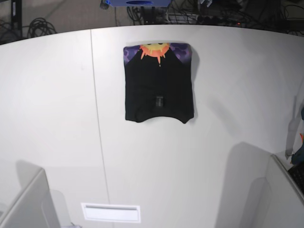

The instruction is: Fold the T-shirt properly

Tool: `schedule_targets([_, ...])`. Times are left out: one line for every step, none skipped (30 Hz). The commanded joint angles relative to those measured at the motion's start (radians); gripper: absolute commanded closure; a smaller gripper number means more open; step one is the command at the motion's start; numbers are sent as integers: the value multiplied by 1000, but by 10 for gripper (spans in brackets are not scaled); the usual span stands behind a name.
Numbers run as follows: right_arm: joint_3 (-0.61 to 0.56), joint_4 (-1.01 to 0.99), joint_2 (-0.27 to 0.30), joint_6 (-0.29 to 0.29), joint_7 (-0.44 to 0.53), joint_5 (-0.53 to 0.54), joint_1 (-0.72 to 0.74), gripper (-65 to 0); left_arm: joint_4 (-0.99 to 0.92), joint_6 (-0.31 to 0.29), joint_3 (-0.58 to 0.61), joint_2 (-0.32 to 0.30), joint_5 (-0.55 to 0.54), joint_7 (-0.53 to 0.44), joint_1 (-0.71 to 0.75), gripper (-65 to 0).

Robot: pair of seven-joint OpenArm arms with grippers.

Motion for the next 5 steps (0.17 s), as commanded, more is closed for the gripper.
schedule_targets([3, -4, 4, 5, 5, -3, -10, 0, -2, -4, 1, -7, 3, 1, 0, 0])
schedule_targets([1, -4, 7, 5, 5, -3, -10, 0, -2, -4, 1, -6, 3, 1, -6, 0])
schedule_targets([1, -4, 8, 5, 7, -3, -10, 0, -2, -4, 1, -3, -3, 1, -11, 0])
schedule_targets([1, -4, 8, 5, 7, -3, -10, 0, -4, -4, -3, -3, -6, 1, -16, 0])
schedule_targets([0, -4, 10, 5, 7, -3, -8, 0, -5, -4, -6, -3, -6, 1, -19, 0])
